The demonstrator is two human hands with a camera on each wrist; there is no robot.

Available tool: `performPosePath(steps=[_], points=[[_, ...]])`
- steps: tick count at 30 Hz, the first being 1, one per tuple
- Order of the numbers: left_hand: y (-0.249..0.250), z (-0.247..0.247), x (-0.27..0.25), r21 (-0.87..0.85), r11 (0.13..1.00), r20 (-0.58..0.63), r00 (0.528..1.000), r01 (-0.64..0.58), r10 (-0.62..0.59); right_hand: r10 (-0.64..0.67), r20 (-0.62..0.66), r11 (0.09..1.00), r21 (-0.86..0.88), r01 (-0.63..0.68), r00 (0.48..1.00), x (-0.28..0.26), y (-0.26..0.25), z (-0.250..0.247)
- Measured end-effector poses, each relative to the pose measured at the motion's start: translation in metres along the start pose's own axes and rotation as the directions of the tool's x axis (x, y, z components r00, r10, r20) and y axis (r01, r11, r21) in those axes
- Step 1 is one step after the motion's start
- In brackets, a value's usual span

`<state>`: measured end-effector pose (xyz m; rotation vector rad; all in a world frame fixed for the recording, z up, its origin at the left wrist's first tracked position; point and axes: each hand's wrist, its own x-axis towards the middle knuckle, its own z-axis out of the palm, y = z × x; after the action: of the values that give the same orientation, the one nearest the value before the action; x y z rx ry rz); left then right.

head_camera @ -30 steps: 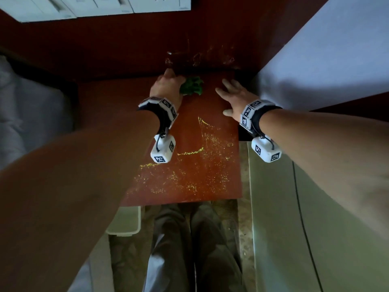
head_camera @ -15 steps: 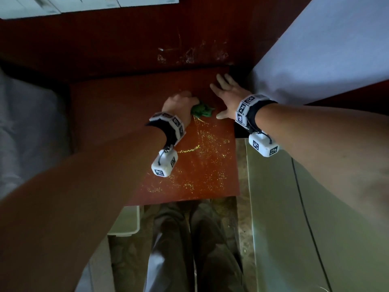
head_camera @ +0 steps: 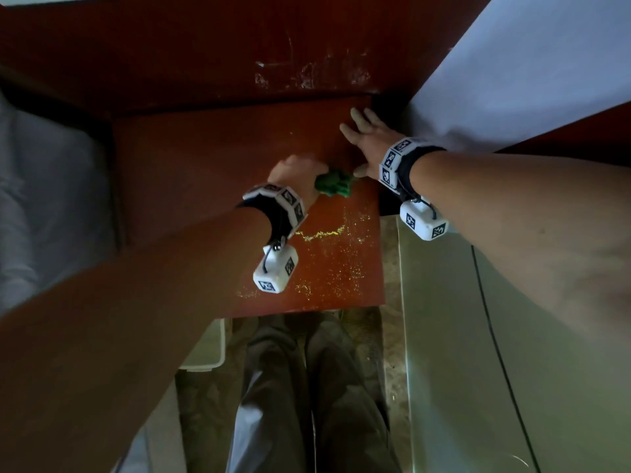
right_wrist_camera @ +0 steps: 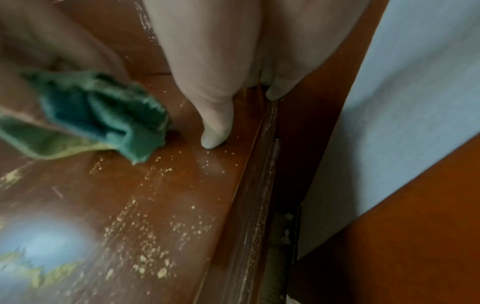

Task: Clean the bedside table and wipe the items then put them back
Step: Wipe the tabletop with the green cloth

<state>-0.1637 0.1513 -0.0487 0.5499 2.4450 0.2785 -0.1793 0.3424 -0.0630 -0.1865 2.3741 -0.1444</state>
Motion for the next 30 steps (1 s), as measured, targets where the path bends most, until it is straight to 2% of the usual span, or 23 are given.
performPosePath(steps=[4,6,13,19,23,26,30], points=[[-0.003,-0.015,0.021,0.010,0.999,-0.096,0.994,0.049,-0.048,-0.013,-0.024,1.000,-0.022,0.012,1.000,-0.001,-0.001,-0.001],[0.003,-0.012,0.028,0.024,0.999,-0.096,0.995,0.036,-0.033,-0.023,-0.032,1.000,-0.017,0.022,0.999,0.000,0.000,0.001],[0.026,0.004,0.017,0.143,0.980,0.054,0.990,-0.135,0.129,-0.042,-0.031,0.999,0.018,0.042,0.999,0.004,0.005,0.005],[0.045,0.026,-0.016,0.077,0.968,0.211,0.953,-0.238,0.218,-0.044,-0.016,0.999,0.009,0.045,0.999,0.002,0.001,0.000],[0.052,0.050,-0.039,0.003,0.961,0.268,0.926,-0.276,0.265,-0.016,-0.011,0.999,0.030,0.016,1.000,0.006,0.003,0.005],[0.052,0.052,-0.041,-0.037,0.966,0.321,0.912,-0.257,0.255,-0.015,-0.008,1.000,0.015,0.016,1.000,0.004,0.003,0.003],[0.044,0.026,-0.036,-0.113,0.986,0.298,0.943,-0.121,0.150,0.029,0.067,1.000,0.003,-0.029,0.997,-0.003,-0.004,-0.011]])
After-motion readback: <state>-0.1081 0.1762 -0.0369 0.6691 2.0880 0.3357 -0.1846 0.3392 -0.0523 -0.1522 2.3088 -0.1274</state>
